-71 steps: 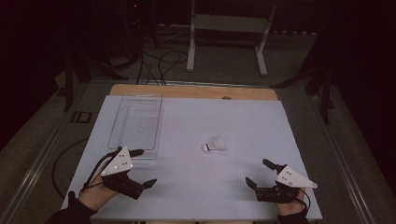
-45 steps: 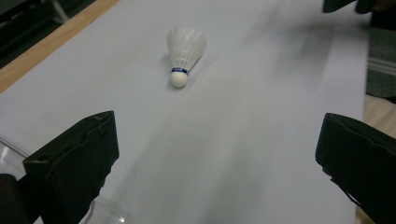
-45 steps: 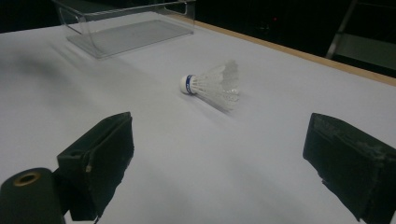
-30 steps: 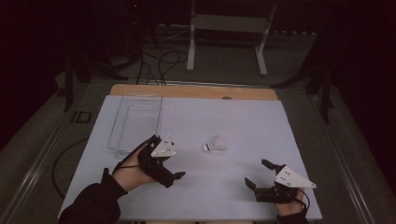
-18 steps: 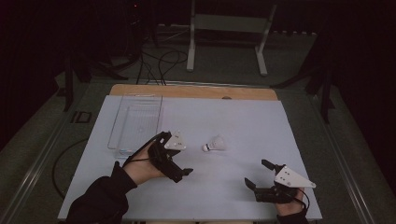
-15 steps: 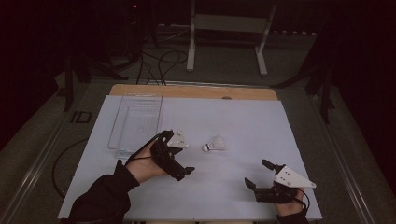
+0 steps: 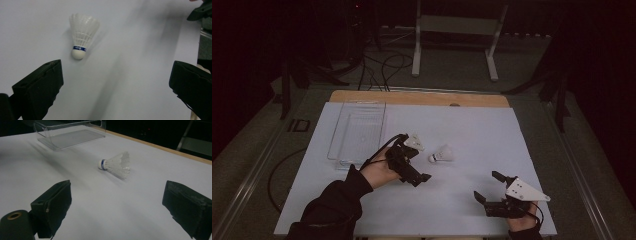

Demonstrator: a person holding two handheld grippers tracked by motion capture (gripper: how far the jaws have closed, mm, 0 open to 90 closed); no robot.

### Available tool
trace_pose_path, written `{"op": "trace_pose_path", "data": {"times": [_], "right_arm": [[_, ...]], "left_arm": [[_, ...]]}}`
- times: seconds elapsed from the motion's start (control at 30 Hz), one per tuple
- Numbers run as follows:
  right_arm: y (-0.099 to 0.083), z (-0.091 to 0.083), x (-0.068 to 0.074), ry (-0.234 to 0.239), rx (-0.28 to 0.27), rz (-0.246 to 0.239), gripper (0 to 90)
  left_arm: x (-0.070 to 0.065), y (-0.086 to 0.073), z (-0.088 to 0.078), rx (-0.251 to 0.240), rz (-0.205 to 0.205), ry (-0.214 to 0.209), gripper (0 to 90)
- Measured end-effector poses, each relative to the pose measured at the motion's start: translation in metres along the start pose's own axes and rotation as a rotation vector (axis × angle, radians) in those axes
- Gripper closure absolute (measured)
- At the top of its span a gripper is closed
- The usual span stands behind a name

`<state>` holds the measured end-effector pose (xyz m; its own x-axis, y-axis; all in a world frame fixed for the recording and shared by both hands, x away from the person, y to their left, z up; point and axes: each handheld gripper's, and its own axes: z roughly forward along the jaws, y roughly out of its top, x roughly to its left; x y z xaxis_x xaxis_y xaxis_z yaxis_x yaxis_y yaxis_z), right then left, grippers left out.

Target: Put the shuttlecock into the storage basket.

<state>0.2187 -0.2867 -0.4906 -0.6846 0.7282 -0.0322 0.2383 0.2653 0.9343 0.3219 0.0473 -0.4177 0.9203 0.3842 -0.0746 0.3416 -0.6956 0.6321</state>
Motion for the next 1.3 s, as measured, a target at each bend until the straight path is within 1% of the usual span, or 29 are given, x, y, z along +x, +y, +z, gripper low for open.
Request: {"op": "trace_pose_path", "data": {"times": [0.03, 0.13, 0.2, 0.27, 0.37, 0.5, 0.57, 0.67, 0.73, 0.77, 0.8, 0.83, 0.9, 0.97, 1.0, 1.17, 1.23, 1.3], "right_arm": [[0.0, 0.0, 0.0, 0.0, 0.001, -0.001, 8.7], [0.0, 0.0, 0.0, 0.0, 0.001, -0.002, 8.7], [0.0, 0.0, 0.0, 0.001, 0.002, -0.004, 8.7], [0.0, 0.0, 0.0, -0.002, 0.006, -0.006, 8.7], [0.0, 0.0, 0.0, -0.004, 0.005, -0.008, 8.7], [0.0, 0.001, 0.0, 0.0, 0.007, -0.008, 8.7], [0.0, 0.001, 0.001, -0.001, 0.011, -0.011, 8.7], [0.001, 0.001, 0.001, 0.002, 0.007, -0.013, 8.7], [0.0, 0.001, 0.0, 0.001, 0.007, -0.006, 8.7], [0.0, 0.001, 0.0, 0.001, 0.008, -0.006, 8.7], [0.0, 0.001, 0.0, 0.003, 0.009, -0.004, 8.7], [0.0, 0.001, 0.0, 0.005, 0.011, -0.008, 8.7], [0.0, 0.001, 0.001, 0.008, 0.012, -0.009, 8.7], [0.001, 0.001, 0.001, 0.008, 0.011, -0.011, 8.8], [0.001, 0.001, 0.001, 0.009, 0.01, -0.008, 8.8], [0.0, 0.001, 0.0, 0.011, 0.011, -0.004, 9.2], [0.0, 0.002, 0.0, 0.012, 0.011, -0.006, 9.1], [0.0, 0.001, 0.0, 0.011, 0.014, -0.008, 9.1]], "left_arm": [[0.0, 0.001, 0.003, 0.009, 0.008, 0.006, 0.0], [0.001, 0.003, 0.011, 0.028, 0.025, -0.001, 0.0], [0.002, 0.004, 0.015, 0.033, 0.045, 0.009, 0.0], [0.003, 0.005, 0.019, 0.023, 0.051, 0.006, 0.0], [0.005, 0.005, 0.022, 0.015, 0.047, 0.007, 0.0], [0.011, 0.003, 0.029, 0.024, 0.032, 0.013, 0.1], [0.013, 0.002, 0.034, 0.025, 0.031, 0.016, 0.1], [0.019, 0.0, 0.041, 0.022, 0.006, -0.003, 0.1], [0.02, -0.002, 0.047, 0.023, -0.003, -0.011, 0.1], [0.021, -0.003, 0.049, 0.03, 0.003, -0.005, 0.1], [0.022, -0.003, 0.053, 0.043, 0.011, -0.007, 0.1], [0.022, -0.003, 0.056, 0.042, 0.005, -0.007, 0.1], [0.023, -0.003, 0.062, 0.052, 0.012, -0.007, 0.1], [0.025, -0.004, 0.067, 0.059, 0.007, -0.003, 0.1], [0.026, -0.003, 0.068, 0.064, 0.007, -0.002, 0.1], [0.031, -0.002, 0.073, 0.058, -0.004, -0.01, 0.1], [0.034, -0.001, 0.076, 0.073, 0.0, -0.008, 0.2], [0.036, -0.001, 0.079, 0.071, -0.006, -0.008, 0.7]]}}
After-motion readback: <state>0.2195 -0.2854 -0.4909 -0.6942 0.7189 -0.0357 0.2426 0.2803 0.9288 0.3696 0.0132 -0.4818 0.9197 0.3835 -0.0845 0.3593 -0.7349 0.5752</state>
